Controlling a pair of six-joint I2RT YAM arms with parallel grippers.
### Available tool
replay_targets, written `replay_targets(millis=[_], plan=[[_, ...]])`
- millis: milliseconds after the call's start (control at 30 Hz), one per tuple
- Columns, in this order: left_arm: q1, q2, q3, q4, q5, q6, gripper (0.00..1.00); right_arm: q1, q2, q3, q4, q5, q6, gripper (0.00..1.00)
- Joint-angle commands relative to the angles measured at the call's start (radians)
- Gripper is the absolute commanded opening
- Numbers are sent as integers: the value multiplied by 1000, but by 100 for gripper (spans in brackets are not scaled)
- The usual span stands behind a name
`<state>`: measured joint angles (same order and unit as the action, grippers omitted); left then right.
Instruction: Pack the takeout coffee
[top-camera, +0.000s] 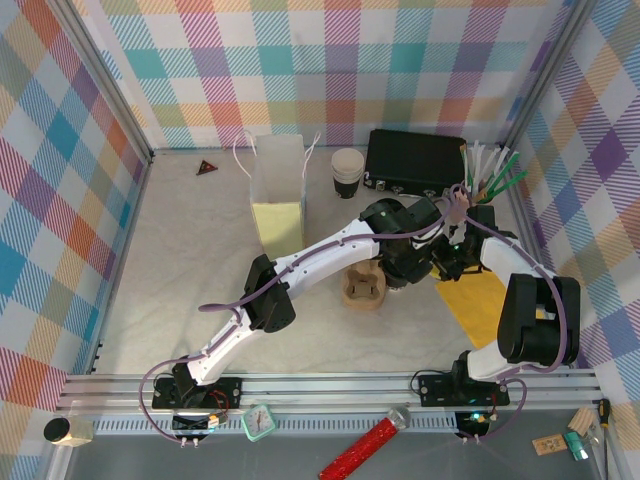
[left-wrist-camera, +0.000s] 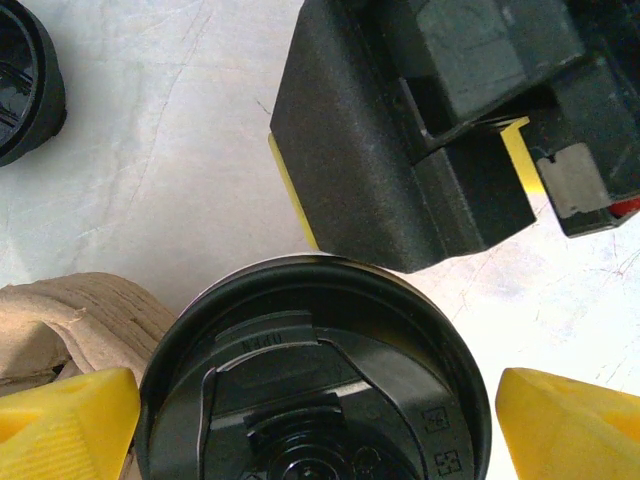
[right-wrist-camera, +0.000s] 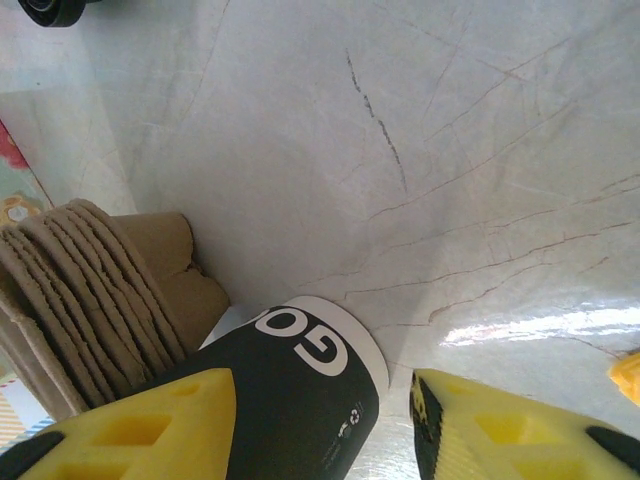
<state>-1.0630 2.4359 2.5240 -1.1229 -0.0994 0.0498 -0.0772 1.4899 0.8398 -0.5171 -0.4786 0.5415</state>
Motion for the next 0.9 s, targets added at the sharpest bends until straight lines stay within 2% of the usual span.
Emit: replay_targets(millis=[0, 267, 367, 567, 700, 867], plan=[[1, -15, 10, 7, -21, 6, 91, -5, -20, 31, -20, 23, 13, 56], [6, -49, 11, 45, -11, -11, 92, -30, -74, 45, -42, 89, 48, 62], [12, -70, 12, 62, -9, -29, 94, -46, -114, 44, -59, 111, 54, 67], [27, -150, -13, 123, -23, -86, 96, -58, -229, 41, -83, 107, 42, 70], [46, -240, -105, 186, -27, -175, 96, -58, -291, 32, -79, 23, 7, 70], [81, -371, -314, 276, 35, -287, 93, -36, -313, 15, -83, -87, -40, 71]])
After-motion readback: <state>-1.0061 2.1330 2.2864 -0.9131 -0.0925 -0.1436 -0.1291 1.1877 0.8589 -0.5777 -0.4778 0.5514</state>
